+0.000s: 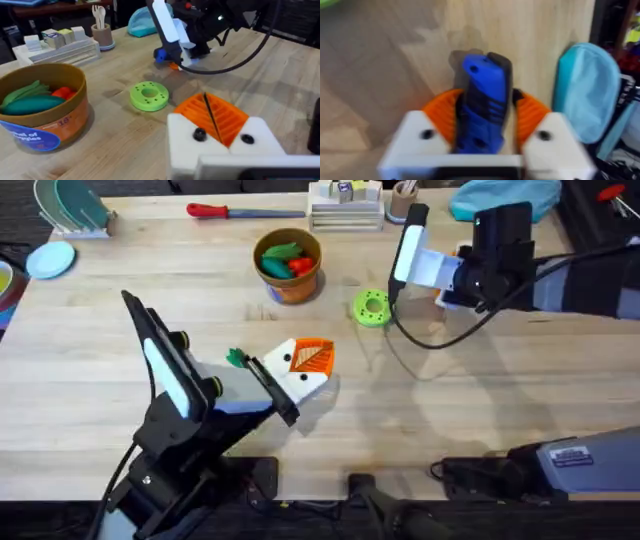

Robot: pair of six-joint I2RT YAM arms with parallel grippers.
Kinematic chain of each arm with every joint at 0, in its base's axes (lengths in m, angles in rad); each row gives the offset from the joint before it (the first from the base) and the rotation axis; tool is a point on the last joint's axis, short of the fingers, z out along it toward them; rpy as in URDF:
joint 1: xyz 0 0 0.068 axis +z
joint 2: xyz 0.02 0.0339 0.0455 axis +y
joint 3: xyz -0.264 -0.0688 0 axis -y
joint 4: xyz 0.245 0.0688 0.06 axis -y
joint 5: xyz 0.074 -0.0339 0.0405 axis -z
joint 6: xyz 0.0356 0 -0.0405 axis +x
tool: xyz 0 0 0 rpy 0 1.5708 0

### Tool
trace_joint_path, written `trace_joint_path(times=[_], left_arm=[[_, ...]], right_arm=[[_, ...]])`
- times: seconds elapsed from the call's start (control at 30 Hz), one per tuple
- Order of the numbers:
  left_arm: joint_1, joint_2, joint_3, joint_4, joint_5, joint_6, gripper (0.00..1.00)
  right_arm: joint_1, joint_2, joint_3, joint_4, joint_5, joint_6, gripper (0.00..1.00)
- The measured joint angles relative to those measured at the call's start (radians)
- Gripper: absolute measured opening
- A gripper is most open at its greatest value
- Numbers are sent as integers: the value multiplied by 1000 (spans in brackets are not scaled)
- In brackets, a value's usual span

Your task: Pick up the gripper from the table and insert it into the empty holder that is missing its gripper. Then pick up a screw, insert it into the mounting hole, and use the screwdriver to tighten it. Finally, clean up the table by picking up the vegetable and placing it into the bucket.

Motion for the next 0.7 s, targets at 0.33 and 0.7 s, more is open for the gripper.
trace_joint_path(times=[0.33, 0.7], left_arm=[[0, 0, 0, 0, 0, 7, 302], [0, 0, 0, 0, 0, 6, 993]], right_arm=[[30, -22, 34, -24, 6, 188, 991], [66, -259, 32, -102, 3, 596, 991]])
